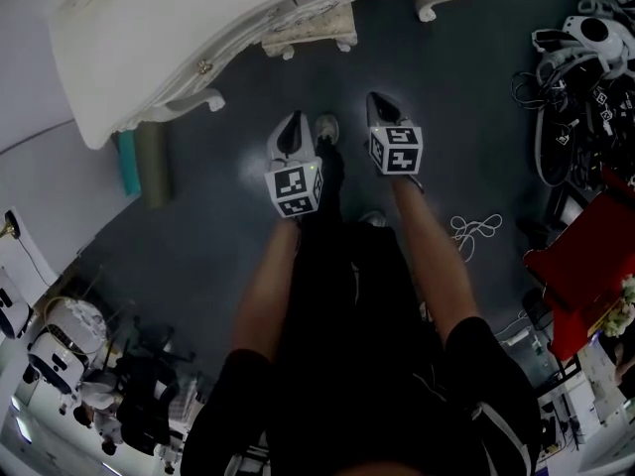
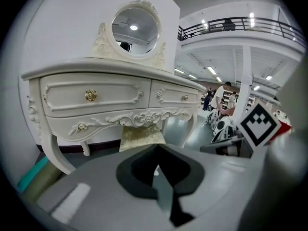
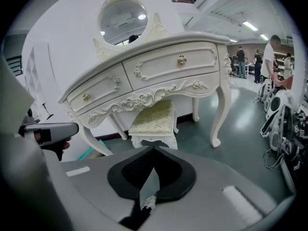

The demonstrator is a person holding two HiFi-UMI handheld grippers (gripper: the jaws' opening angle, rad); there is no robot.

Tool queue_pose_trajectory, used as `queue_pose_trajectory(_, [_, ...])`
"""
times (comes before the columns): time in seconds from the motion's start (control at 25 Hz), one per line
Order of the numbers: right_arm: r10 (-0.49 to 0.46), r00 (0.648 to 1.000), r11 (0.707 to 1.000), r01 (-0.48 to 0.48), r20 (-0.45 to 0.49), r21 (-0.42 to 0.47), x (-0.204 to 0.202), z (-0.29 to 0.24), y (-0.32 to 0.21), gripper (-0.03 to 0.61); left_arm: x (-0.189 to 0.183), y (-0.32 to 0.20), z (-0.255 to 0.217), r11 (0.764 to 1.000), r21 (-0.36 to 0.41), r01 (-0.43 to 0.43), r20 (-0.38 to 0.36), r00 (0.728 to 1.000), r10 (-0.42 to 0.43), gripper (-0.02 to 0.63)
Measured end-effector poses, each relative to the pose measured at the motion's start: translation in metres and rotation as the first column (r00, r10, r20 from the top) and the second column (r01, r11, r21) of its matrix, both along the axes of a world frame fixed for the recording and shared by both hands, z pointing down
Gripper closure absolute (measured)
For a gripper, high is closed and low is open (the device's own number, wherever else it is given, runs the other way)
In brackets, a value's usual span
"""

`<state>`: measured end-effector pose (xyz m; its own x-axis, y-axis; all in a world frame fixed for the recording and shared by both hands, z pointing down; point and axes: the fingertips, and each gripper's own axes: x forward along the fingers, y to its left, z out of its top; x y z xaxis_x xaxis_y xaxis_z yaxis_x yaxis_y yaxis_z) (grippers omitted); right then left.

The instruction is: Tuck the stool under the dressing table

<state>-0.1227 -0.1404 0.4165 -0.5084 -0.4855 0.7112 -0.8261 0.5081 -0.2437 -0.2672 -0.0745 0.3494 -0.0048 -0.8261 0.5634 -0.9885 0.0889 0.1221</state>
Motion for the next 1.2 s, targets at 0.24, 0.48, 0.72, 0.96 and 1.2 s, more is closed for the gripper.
queue_pose_trajectory(0.24, [0.025, 0.999, 1.0, -0.025, 0.022, 0.005, 0.009, -0.056, 0.028, 0.58, 0.016, 0.019, -0.047, 1.0, 0.01, -0.014, -0.013, 1.0, 0.014, 0.606])
queue_pose_trajectory(0.48, [0.059, 0.997, 0.998, -0.059, 0.048, 0.0, 0.031, -0.105, 0.051, 0.581, 0.045, 0.026, -0.092, 0.997, 0.024, -0.069, 0.023, 0.997, 0.068, 0.606])
queue_pose_trajectory(0.72, [0.107, 0.988, 0.994, -0.108, 0.112, -0.001, 0.047, -0.17, 0.08, 0.581, 0.052, 0.05, -0.155, 0.995, 0.067, -0.073, 0.032, 0.997, 0.071, 0.606])
queue_pose_trajectory(0.96, [0.106, 0.988, 0.992, -0.113, 0.116, 0.05, 0.057, -0.232, 0.113, 0.581, 0.057, 0.075, -0.218, 0.989, 0.116, -0.093, 0.046, 0.995, 0.088, 0.606])
queue_pose_trajectory(1.2, [0.104, 0.986, 0.991, -0.114, 0.128, 0.075, 0.068, -0.279, 0.133, 0.581, 0.073, 0.096, -0.26, 0.983, 0.142, -0.115, 0.042, 0.993, 0.11, 0.606])
